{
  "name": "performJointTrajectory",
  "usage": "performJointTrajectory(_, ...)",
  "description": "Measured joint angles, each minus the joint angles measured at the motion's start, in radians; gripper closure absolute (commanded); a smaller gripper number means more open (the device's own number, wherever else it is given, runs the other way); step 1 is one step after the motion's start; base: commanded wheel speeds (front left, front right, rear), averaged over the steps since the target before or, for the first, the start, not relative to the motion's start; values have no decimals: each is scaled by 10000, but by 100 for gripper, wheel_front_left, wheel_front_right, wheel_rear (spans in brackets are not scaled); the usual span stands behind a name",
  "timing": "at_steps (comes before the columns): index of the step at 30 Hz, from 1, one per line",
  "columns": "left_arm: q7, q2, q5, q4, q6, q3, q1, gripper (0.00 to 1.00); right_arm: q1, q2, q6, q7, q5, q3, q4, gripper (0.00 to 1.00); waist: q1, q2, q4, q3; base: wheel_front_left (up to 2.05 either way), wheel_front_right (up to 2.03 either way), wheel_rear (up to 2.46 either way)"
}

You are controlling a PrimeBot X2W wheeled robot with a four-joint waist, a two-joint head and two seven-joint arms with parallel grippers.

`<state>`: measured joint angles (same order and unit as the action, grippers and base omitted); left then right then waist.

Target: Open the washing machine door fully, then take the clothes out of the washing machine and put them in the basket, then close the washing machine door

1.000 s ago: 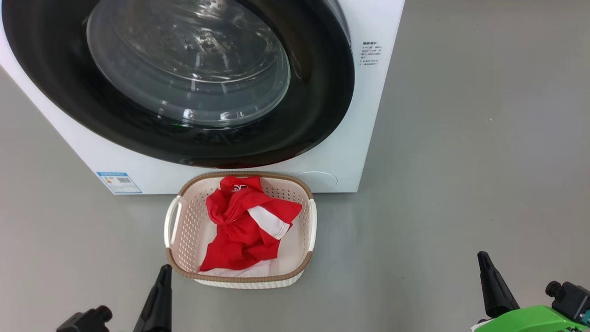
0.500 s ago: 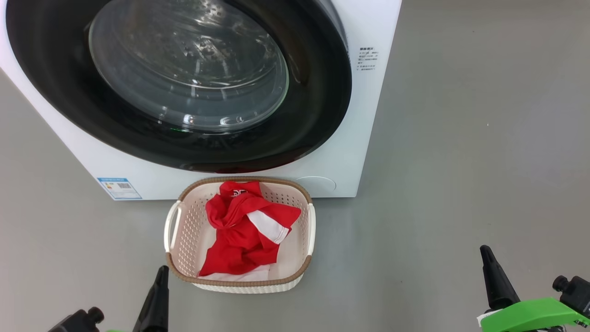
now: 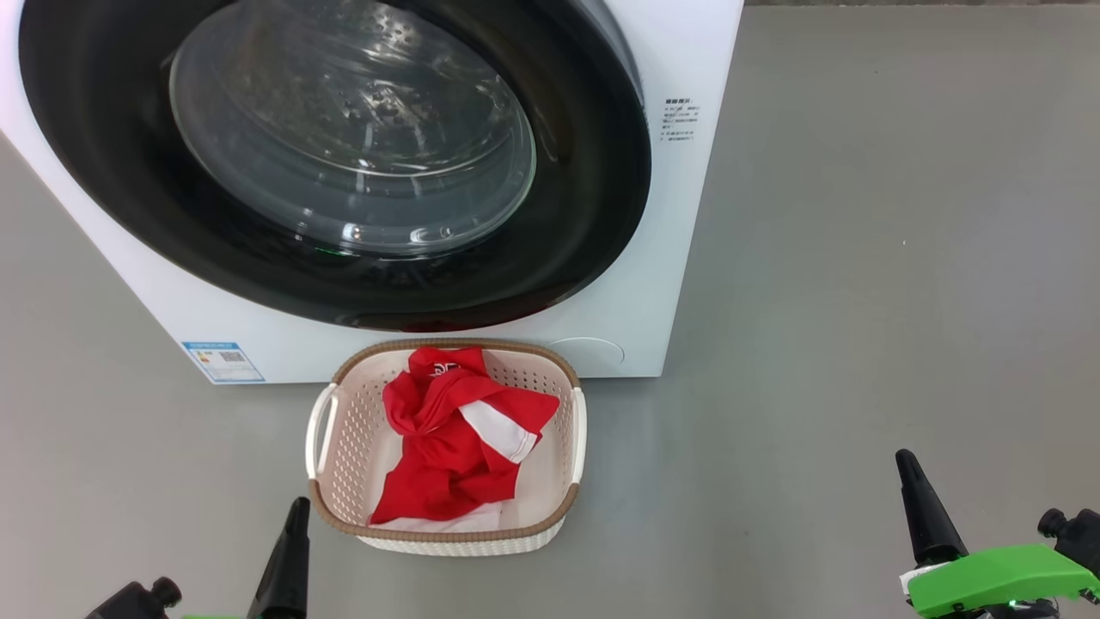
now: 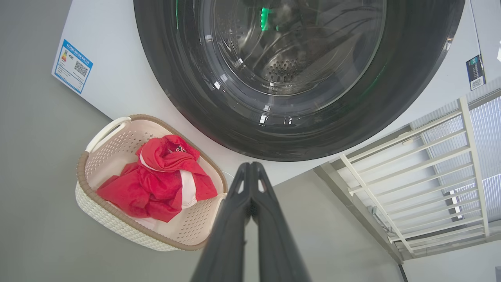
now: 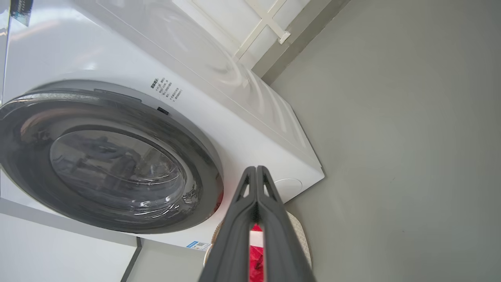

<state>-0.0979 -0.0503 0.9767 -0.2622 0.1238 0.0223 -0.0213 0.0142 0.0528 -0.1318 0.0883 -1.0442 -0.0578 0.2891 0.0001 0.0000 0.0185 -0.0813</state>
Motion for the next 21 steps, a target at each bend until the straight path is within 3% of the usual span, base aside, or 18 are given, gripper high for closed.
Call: performJointTrajectory(21,541,-33,2245,0,0,-186,-100,100,-243,10,2,-573,-1942,-209,-54,100,0,0,-62,263,0,0,0)
